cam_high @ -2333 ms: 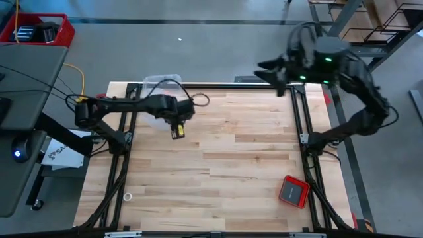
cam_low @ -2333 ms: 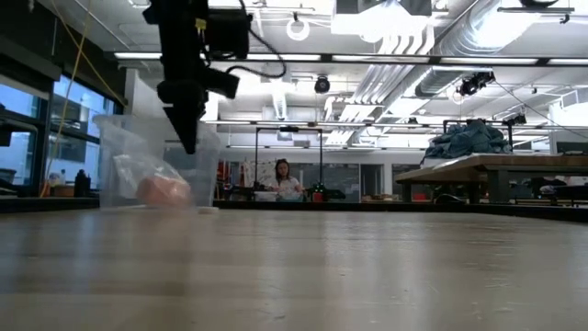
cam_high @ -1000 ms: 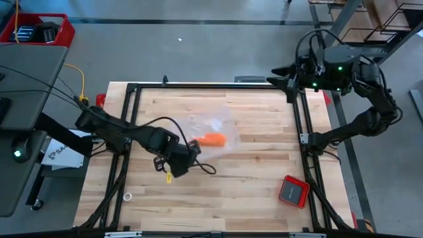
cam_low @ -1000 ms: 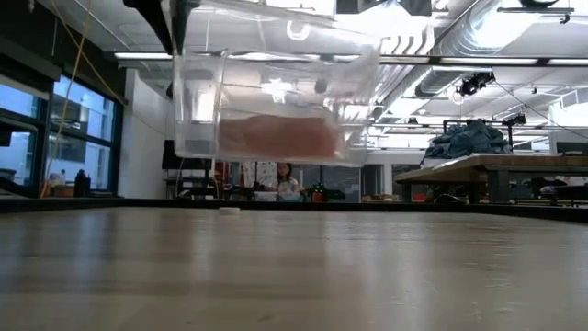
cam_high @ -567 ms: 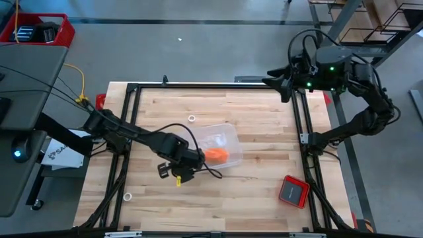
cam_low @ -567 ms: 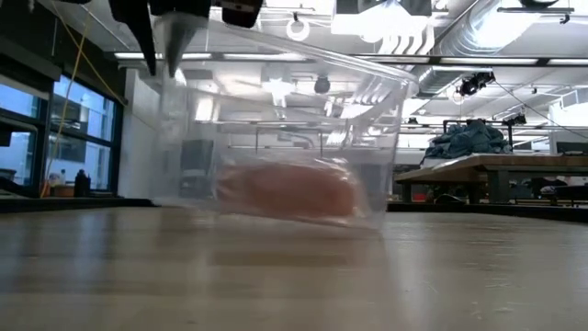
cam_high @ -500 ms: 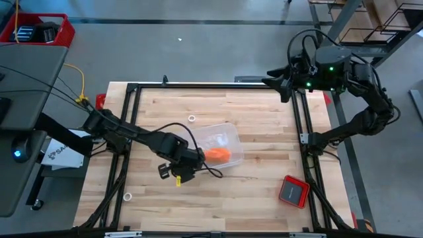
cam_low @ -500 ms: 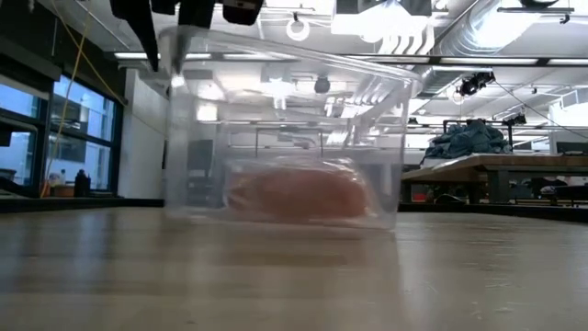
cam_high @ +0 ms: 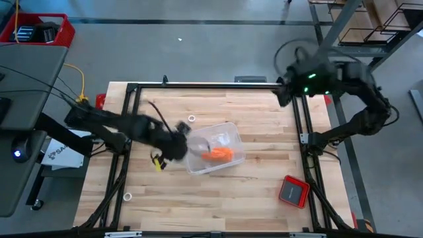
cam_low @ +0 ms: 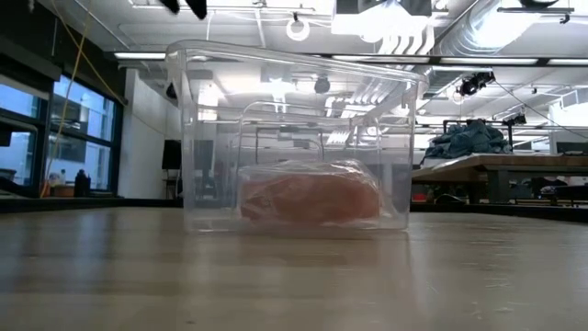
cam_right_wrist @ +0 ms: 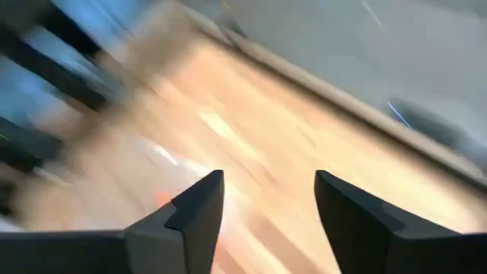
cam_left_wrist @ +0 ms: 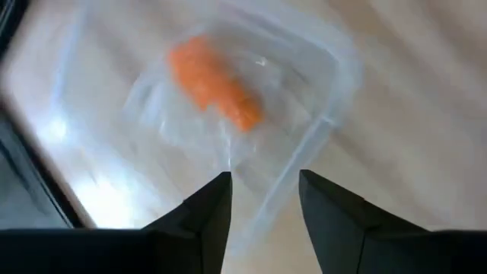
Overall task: Roll bandage
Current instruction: Move the transparent bin to the center of the table
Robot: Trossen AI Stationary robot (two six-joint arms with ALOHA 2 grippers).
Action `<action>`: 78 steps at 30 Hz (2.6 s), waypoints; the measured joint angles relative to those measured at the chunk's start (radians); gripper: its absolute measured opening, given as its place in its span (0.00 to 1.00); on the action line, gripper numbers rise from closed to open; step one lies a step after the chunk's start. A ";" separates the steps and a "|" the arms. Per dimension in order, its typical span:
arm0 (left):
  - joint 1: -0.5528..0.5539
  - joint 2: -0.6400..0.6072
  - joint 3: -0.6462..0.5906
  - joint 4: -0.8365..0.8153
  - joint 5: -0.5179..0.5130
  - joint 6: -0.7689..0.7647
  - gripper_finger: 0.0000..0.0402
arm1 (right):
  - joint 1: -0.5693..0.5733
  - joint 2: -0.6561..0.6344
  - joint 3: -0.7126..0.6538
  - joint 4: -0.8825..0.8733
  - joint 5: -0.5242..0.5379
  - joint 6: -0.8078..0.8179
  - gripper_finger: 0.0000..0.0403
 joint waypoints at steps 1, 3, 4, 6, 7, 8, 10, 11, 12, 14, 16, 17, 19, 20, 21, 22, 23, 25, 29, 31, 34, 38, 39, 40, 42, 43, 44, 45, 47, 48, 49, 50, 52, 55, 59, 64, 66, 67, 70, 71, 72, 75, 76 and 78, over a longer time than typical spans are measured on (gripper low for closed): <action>0.023 -0.030 0.000 0.002 0.016 -0.107 0.37 | -0.008 0.008 -0.013 -0.095 0.007 0.016 0.48; 0.073 -0.098 -0.018 0.026 0.057 -0.338 0.36 | -0.011 0.013 -0.084 -0.218 0.012 0.050 0.40; 0.093 -0.140 -0.048 0.054 0.060 -0.447 0.34 | -0.010 0.002 -0.144 -0.200 0.005 0.053 0.35; 0.118 -0.234 -0.146 0.140 0.047 -0.606 0.29 | -0.010 -0.042 -0.309 -0.131 -0.065 0.054 0.21; 0.119 -0.281 -0.206 0.193 0.030 -0.683 0.25 | -0.010 -0.065 -0.391 -0.092 -0.096 0.062 0.13; 0.116 -0.331 -0.274 0.249 0.015 -0.762 0.20 | -0.010 -0.084 -0.481 -0.064 -0.125 0.076 0.07; 0.099 -0.417 -0.414 0.334 -0.007 -0.922 0.09 | -0.006 -0.113 -0.664 -0.008 -0.181 0.117 0.04; 0.085 -0.453 -0.482 0.377 -0.018 -1.007 0.05 | 0.006 -0.124 -0.759 0.071 -0.222 0.147 0.04; 0.068 -0.480 -0.547 0.419 -0.034 -1.097 0.02 | 0.021 -0.137 -0.845 0.166 -0.256 0.173 0.04; 0.034 -0.519 -0.666 0.498 -0.094 -1.299 0.02 | 0.049 -0.161 -0.980 0.323 -0.296 0.229 0.02; 0.006 -0.532 -0.766 0.587 -0.142 -1.454 0.01 | 0.059 -0.162 -1.078 0.471 -0.302 0.272 0.01; -0.005 -0.529 -0.810 0.629 -0.159 -1.517 0.00 | 0.060 -0.157 -1.117 0.536 -0.289 0.300 0.01; -0.021 -0.507 -0.891 0.690 -0.185 -1.648 0.00 | 0.066 -0.153 -1.186 0.675 -0.260 0.362 0.01; -0.020 -0.492 -0.921 0.718 -0.195 -1.705 0.00 | 0.066 -0.153 -1.211 0.766 -0.251 0.388 0.00; -0.018 -0.476 -0.946 0.759 -0.206 -1.747 0.00 | 0.067 -0.153 -1.233 0.864 -0.252 0.416 0.00; -0.014 -0.461 -0.965 0.805 -0.212 -1.783 0.00 | 0.068 -0.153 -1.254 0.950 -0.251 0.443 0.00; -0.011 -0.443 -0.981 0.849 -0.211 -1.812 0.00 | 0.069 -0.153 -1.274 1.010 -0.252 0.472 0.00; -0.008 -0.395 -1.006 0.919 -0.191 -1.837 0.00 | 0.080 -0.145 -1.299 1.067 -0.234 0.525 0.00; 0.000 -0.301 -1.009 1.016 -0.179 -1.867 0.00 | 0.104 -0.140 -1.304 1.084 -0.205 0.552 0.00; 0.009 -0.255 -1.011 1.057 -0.179 -1.874 0.00 | 0.127 -0.133 -1.304 1.086 -0.202 0.578 0.00; 0.031 -0.213 -1.010 1.134 -0.182 -1.864 0.00 | 0.183 -0.115 -1.304 1.110 -0.178 0.630 0.00; 0.087 -0.186 -1.008 1.169 -0.183 -1.815 0.00 | 0.255 -0.078 -1.304 1.142 -0.134 0.698 0.00; 0.102 -0.184 -1.007 1.170 -0.178 -1.801 0.00 | 0.271 -0.069 -1.304 1.156 -0.126 0.713 0.00; 0.117 -0.184 -1.007 1.170 -0.176 -1.789 0.00 | 0.287 -0.062 -1.304 1.168 -0.121 0.731 0.00; 0.143 -0.189 -1.007 1.177 -0.161 -1.765 0.00 | 0.312 -0.054 -1.304 1.180 -0.105 0.756 0.00; 0.154 -0.192 -1.006 1.178 -0.152 -1.752 0.00 | 0.324 -0.054 -1.304 1.179 -0.102 0.769 0.00; 0.164 -0.196 -1.006 1.179 -0.146 -1.736 0.00 | 0.334 -0.054 -1.304 1.177 -0.093 0.784 0.00; 0.174 -0.199 -1.006 1.179 -0.147 -1.720 0.00 | 0.344 -0.054 -1.304 1.174 -0.080 0.801 0.00; 0.190 -0.206 -1.006 1.178 -0.147 -1.695 0.00 | 0.362 -0.056 -1.304 1.172 -0.066 0.823 0.00; 0.199 -0.209 -1.006 1.179 -0.146 -1.685 0.00 | 0.370 -0.056 -1.304 1.174 -0.062 0.832 0.00; 0.208 -0.214 -1.006 1.180 -0.147 -1.674 0.00 | 0.378 -0.056 -1.304 1.174 -0.059 0.842 0.00; 0.216 -0.218 -1.006 1.181 -0.147 -1.665 0.00 | 0.385 -0.056 -1.304 1.176 -0.056 0.854 0.00; 0.232 -0.224 -1.006 1.183 -0.148 -1.645 0.00 | 0.402 -0.056 -1.304 1.180 -0.040 0.876 0.00; 0.257 -0.246 -1.006 1.180 -0.147 -1.570 0.00 | 0.424 -0.056 -1.304 1.194 -0.022 0.907 0.00; 0.288 -0.326 -1.006 1.138 -0.113 -1.440 0.00 | 0.436 -0.056 -1.304 1.191 0.004 0.916 0.00; 0.304 -0.504 -1.006 0.926 -0.125 -1.404 0.00 | 0.433 -0.056 -1.304 1.201 0.010 0.927 0.00; 0.301 -0.574 -1.006 0.818 -0.126 -1.415 0.00 | 0.437 -0.056 -1.304 1.202 0.007 0.927 0.00; 0.292 -0.602 -1.007 0.773 -0.111 -1.434 0.00 | 0.441 -0.056 -1.304 1.203 0.002 0.931 0.00; 0.227 -0.642 -1.025 0.715 -0.036 -1.486 0.00 | 0.466 -0.056 -1.304 1.202 -0.004 0.940 0.00; 0.197 -0.642 -1.033 0.713 -0.026 -1.512 0.00 | 0.477 -0.055 -1.304 1.202 -0.005 0.951 0.00; 0.167 -0.637 -1.039 0.716 -0.027 -1.544 0.00 | 0.489 -0.053 -1.304 1.203 -0.005 0.963 0.00; 0.081 -0.590 -1.050 0.758 -0.081 -1.637 0.00 | 0.527 -0.033 -1.303 1.203 -0.007 1.000 0.00; 0.060 -0.571 -1.050 0.778 -0.105 -1.662 0.00 | 0.539 -0.025 -1.303 1.203 -0.007 1.016 0.00; 0.032 -0.530 -1.050 0.834 -0.138 -1.697 0.00 | 0.561 -0.009 -1.303 1.218 -0.007 1.042 0.00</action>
